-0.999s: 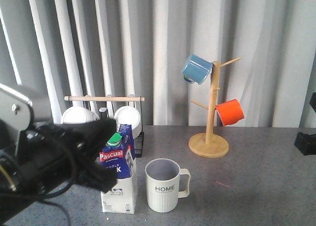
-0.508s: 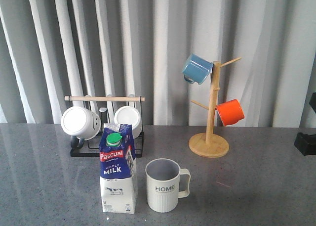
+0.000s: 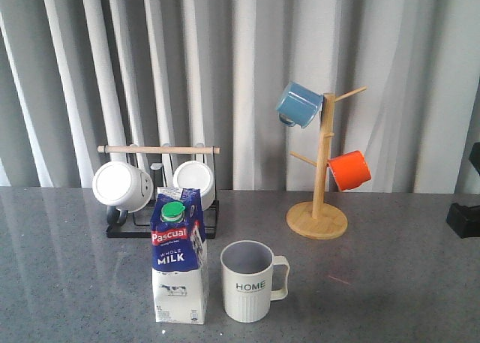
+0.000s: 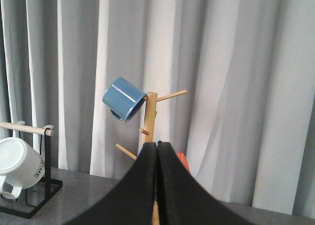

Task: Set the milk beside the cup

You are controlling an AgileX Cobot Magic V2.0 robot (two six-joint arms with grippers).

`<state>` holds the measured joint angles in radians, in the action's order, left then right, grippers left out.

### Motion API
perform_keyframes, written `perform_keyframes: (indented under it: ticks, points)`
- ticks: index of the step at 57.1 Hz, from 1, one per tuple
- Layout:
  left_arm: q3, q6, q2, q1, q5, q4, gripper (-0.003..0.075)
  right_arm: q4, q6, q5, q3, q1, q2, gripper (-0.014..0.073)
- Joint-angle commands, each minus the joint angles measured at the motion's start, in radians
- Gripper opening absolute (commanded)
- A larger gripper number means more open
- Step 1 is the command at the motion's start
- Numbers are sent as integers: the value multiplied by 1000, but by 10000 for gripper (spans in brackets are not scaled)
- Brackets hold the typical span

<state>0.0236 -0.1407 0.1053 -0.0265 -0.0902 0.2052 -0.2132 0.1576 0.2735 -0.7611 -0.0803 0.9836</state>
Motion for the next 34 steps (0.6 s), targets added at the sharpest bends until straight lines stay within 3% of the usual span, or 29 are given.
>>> perform_keyframes:
  ticks: [1,17,34]
  points:
    - [-20,-4,-45,4,-8,-4,-6,-5,-2,70,-29,4,-14,-8]
    - [-20,-5,-131,1,28,-41,-6,-5,-2,70,-29,4,-14,-8]
    - [-20,-5,-131,-69,34,-91,-6,-5,-2,70,-29,4,-14,-8]
